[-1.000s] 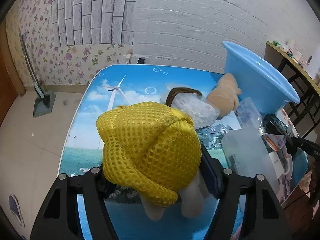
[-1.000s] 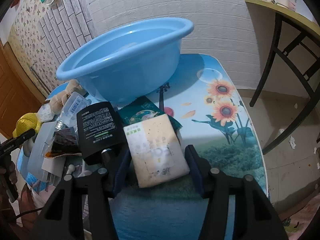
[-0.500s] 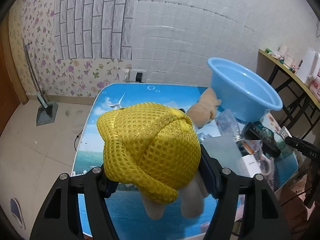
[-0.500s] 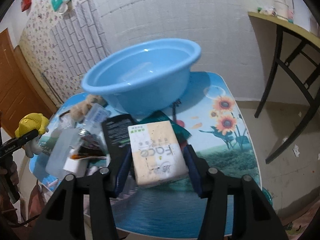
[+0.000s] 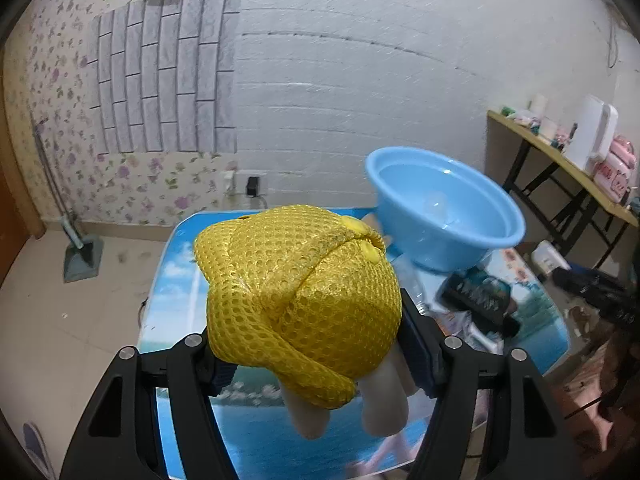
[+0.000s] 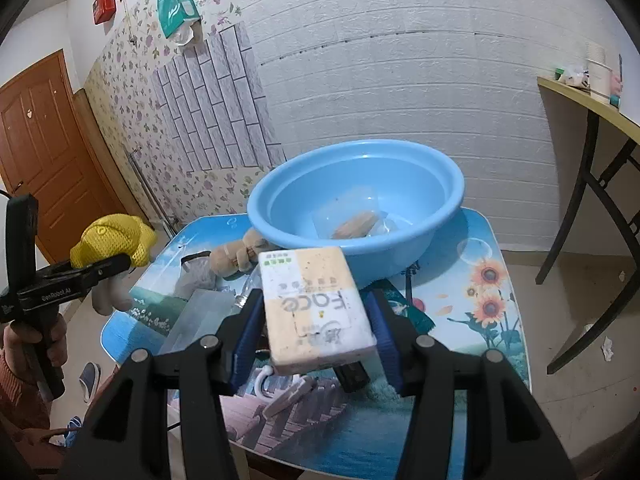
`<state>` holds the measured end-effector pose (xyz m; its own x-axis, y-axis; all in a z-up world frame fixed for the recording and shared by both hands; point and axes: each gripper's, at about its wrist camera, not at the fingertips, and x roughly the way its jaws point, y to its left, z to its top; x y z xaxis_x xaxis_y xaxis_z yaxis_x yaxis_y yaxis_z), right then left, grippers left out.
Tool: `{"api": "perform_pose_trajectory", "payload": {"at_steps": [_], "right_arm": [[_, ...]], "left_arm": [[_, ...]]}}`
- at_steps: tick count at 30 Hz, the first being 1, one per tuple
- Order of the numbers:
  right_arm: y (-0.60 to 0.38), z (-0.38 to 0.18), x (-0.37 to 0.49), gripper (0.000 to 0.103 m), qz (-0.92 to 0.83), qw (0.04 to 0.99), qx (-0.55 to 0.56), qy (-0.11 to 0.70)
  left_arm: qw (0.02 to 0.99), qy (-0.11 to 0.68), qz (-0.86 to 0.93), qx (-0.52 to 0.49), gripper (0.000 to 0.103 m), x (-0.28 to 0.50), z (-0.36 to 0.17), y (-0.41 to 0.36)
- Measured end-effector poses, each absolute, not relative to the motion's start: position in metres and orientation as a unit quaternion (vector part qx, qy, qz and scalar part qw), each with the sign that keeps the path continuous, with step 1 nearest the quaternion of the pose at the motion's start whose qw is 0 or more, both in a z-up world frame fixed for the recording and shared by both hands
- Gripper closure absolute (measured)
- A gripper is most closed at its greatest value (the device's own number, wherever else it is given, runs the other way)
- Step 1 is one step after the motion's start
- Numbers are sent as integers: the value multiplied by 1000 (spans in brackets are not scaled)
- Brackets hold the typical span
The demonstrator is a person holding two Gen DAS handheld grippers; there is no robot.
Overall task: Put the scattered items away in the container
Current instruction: 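Grasp the yellow plush toy with the left gripper while the right grasps the face tissue pack, then carry the plush toy and tissue pack over the basin and release both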
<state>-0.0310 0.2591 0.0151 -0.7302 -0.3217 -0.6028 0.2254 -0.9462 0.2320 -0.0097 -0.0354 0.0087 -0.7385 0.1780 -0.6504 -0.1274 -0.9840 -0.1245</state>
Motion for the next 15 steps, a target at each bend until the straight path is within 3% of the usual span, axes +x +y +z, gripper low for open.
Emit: {"api": "perform_pose_trajectory", "payload": {"at_steps": [7,15], "right_arm": [[255,20,-47,58,-930,152,327,-74],[252,15,-71,77,-924,168,338,-66]], "left_arm": [[112,-33,932,-343,35,-32,19,-10],[145,-24,929,-340,35,-54,23,19]]}}
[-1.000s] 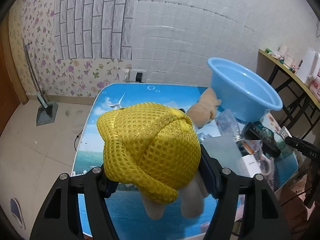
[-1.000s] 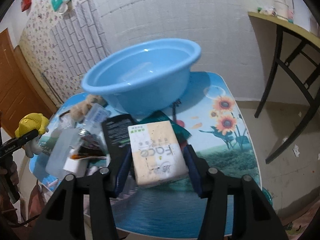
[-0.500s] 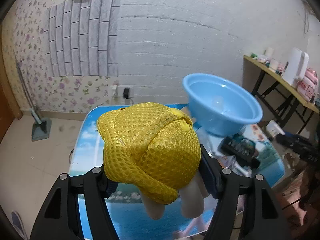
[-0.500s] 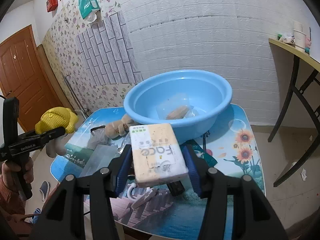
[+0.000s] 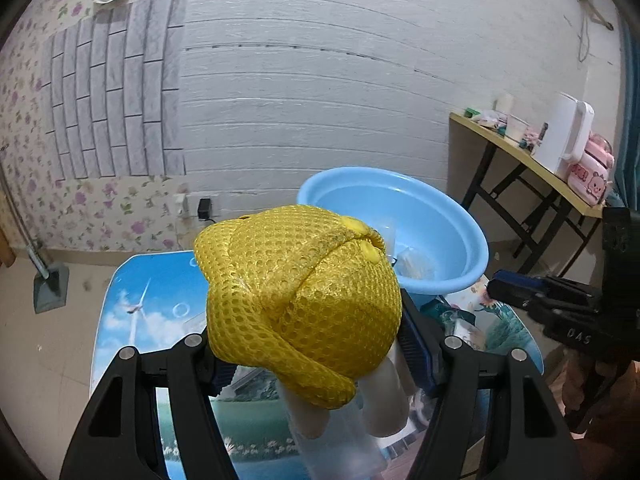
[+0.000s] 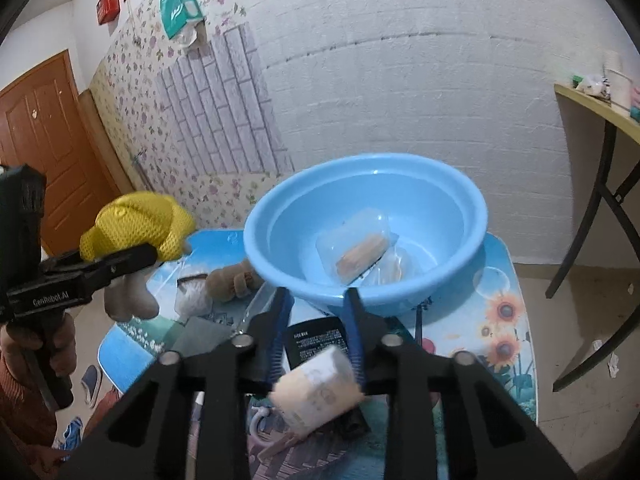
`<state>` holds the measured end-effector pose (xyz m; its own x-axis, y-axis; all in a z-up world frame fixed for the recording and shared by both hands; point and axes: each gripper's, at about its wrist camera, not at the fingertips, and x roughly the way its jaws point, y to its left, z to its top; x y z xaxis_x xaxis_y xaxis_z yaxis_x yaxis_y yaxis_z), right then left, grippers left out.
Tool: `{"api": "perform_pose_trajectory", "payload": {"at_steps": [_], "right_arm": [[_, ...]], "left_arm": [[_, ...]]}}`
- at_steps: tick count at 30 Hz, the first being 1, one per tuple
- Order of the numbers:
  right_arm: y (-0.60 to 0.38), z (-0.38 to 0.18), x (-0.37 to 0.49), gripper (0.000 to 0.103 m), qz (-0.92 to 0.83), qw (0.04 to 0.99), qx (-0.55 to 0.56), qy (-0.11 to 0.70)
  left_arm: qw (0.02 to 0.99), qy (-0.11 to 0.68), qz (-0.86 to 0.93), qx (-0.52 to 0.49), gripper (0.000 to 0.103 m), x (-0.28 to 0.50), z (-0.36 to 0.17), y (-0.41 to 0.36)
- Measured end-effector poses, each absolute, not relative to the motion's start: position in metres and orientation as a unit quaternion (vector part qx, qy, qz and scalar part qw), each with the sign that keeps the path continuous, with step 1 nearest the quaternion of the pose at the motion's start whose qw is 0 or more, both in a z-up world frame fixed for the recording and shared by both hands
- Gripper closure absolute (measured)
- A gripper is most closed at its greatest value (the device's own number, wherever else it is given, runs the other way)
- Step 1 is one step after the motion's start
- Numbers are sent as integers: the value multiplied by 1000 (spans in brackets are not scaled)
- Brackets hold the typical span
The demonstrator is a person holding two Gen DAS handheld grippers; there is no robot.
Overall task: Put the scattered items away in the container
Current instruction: 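Carry the plush toy and tissue pack over the basin and release both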
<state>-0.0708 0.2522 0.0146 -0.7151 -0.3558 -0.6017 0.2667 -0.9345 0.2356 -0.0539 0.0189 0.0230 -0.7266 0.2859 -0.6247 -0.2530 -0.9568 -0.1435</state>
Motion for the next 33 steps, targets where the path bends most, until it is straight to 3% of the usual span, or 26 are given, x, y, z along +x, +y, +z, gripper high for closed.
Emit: {"api": "perform_pose_trajectory", "payload": {"at_steps": [4,6,7,8,17,24,26,33], "right_arm": [[257,9,-70,74,-920,167,348,-73],[259,5,-68,52,-917,168,354,-73],[260,2,-66,35,-917,166,357,-69],[262,-1,-63,31,-917,163,358,-66],[257,-40,-71,27,-897,135,417,-62],[271,-57,-80,27,-887,141,426,-108],[271,-56,-77,41,-889,146,422,-105],[270,-34,-66,42,-899,165,394,-99]], "left_arm": [[145,-24,925,-351,35,-58,17,18],[142,-24,923,-356,35,-58,14,16],[140,-24,923,-358,35,-58,13,15],[138,-26,922,-361,35,-57,11,13],[133,-27,920,-368,35,-48,5,8],[130,-32,922,-364,35,-43,5,4],[130,-34,922,-364,35,-42,5,4],[139,-31,924,-356,35,-38,13,9]]}}
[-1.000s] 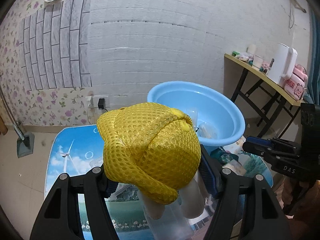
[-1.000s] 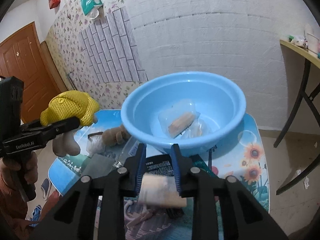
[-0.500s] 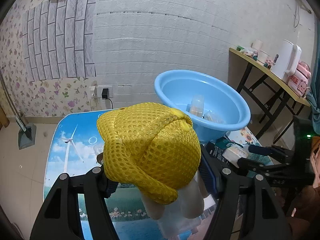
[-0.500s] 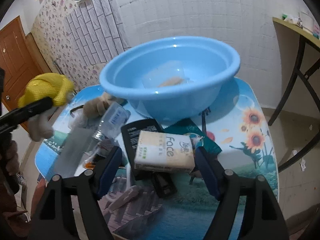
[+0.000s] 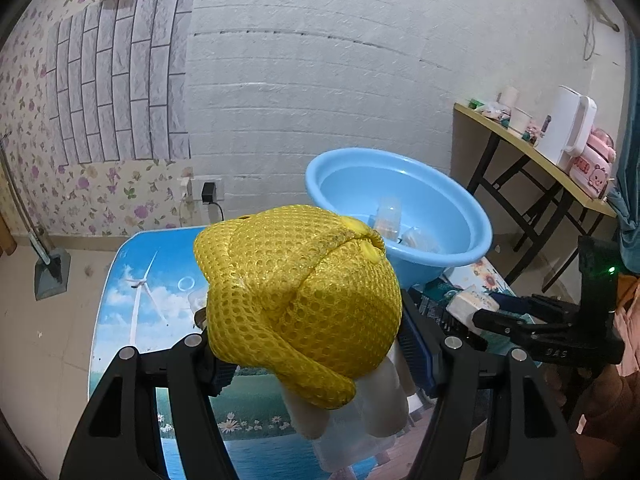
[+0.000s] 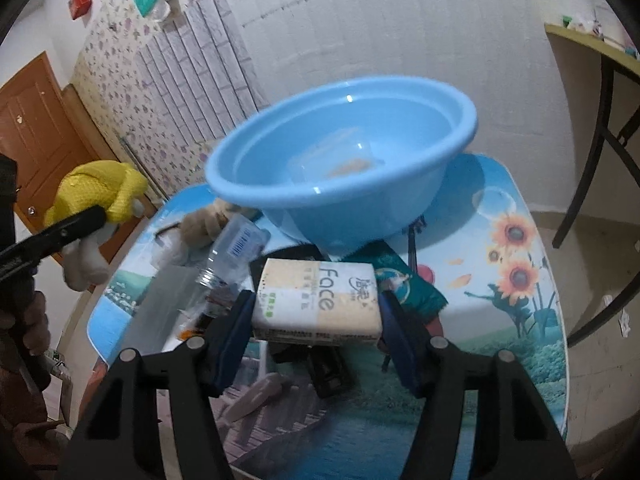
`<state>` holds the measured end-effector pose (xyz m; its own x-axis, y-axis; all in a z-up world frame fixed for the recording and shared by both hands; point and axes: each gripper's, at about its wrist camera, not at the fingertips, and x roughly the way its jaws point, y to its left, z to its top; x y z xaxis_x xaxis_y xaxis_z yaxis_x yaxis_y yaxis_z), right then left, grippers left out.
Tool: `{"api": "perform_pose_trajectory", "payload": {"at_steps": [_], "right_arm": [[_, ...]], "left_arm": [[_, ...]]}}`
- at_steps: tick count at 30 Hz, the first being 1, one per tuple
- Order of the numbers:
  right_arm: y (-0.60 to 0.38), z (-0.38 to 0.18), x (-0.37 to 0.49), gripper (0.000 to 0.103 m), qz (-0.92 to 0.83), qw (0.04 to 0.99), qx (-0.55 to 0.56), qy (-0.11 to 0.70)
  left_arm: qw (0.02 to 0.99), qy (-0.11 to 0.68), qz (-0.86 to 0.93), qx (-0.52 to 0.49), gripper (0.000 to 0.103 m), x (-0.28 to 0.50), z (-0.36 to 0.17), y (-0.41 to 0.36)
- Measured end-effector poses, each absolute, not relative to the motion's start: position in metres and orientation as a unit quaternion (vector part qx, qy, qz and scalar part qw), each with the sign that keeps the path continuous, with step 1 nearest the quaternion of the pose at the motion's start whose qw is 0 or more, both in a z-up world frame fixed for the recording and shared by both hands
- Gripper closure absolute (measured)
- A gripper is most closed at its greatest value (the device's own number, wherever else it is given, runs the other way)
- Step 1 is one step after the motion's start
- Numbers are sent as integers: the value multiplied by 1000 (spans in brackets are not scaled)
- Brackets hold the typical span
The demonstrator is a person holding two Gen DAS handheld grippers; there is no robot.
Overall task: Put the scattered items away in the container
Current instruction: 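Carry the plush toy and tissue pack over the basin and release both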
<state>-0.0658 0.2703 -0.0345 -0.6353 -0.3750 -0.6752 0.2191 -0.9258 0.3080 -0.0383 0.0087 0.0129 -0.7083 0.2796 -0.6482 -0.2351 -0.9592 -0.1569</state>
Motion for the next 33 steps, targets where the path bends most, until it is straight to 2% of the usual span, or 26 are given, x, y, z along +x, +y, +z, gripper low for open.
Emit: {"api": "perform_pose_trajectory", "payload": {"at_steps": [12,33], "right_arm": [[264,21,-56,42,-922,201,318,-86],[289,17,-113,41,-928,172,317,-96]], "left_arm": [[162,-21,923,-347,35,-47,21,30],[219,29,905,-364,33,-111,13,108]]}}
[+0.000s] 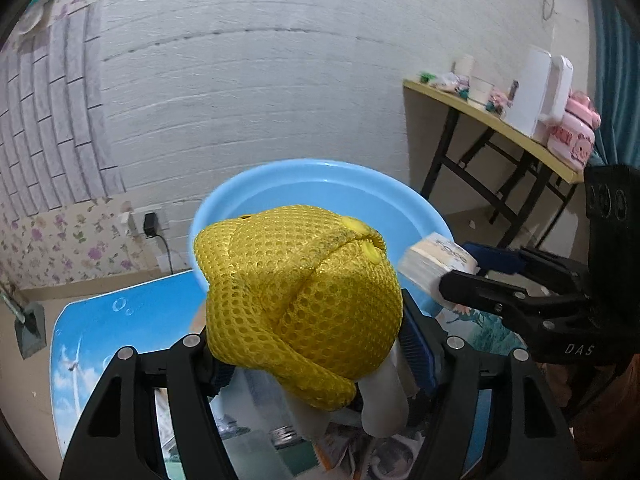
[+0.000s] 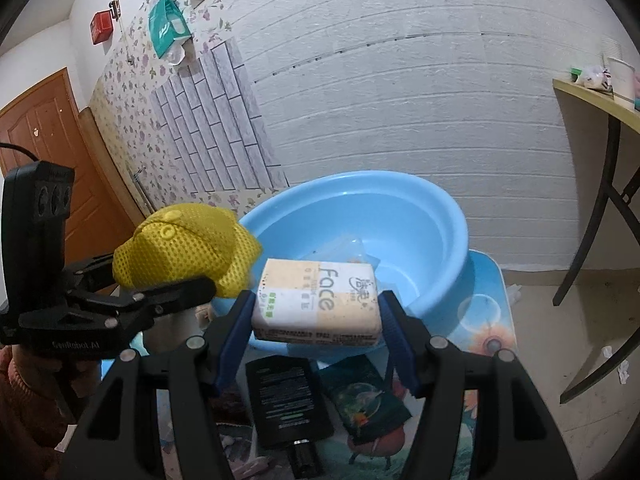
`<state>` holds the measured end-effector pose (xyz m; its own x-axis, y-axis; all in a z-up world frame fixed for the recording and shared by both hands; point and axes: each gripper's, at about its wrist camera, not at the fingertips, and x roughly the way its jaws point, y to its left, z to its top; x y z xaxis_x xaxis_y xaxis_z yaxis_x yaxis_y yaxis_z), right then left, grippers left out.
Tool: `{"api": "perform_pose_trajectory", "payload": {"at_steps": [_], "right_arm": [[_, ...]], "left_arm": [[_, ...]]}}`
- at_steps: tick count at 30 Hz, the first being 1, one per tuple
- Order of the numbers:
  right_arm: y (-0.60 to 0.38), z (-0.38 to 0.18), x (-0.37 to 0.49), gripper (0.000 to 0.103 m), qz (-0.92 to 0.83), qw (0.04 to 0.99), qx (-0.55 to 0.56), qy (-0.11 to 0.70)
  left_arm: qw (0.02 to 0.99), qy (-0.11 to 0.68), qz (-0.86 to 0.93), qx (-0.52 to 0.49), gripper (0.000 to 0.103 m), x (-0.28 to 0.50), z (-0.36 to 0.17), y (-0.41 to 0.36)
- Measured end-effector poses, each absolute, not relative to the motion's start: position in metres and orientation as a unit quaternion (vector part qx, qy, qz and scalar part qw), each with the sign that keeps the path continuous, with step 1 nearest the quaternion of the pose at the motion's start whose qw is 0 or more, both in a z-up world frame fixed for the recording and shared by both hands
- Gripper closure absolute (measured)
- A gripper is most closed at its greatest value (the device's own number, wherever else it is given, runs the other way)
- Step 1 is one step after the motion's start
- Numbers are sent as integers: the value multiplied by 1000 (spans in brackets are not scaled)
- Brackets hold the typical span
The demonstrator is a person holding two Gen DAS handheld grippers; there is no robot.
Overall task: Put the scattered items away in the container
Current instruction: 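Carry the plush toy and tissue pack over the basin and release both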
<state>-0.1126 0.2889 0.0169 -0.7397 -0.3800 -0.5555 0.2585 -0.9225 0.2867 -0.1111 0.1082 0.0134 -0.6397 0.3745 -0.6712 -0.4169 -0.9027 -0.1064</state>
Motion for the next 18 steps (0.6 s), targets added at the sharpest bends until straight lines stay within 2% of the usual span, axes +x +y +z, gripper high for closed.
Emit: {"api": "perform_pose_trajectory", "payload": {"at_steps": [5,9,18], "right_arm": [[294,14,-122,41,-927,169,320,-103],[292,11,-127,41,-926,168,323,-103],[290,12,-121,40,-927,169,321,-97]], "left_arm": [[227,43,897,-378,30,-116,5,119],[229,46,897,-376,22,-116,5,121],[227,49,899,-372,21,-114,8,124]]}}
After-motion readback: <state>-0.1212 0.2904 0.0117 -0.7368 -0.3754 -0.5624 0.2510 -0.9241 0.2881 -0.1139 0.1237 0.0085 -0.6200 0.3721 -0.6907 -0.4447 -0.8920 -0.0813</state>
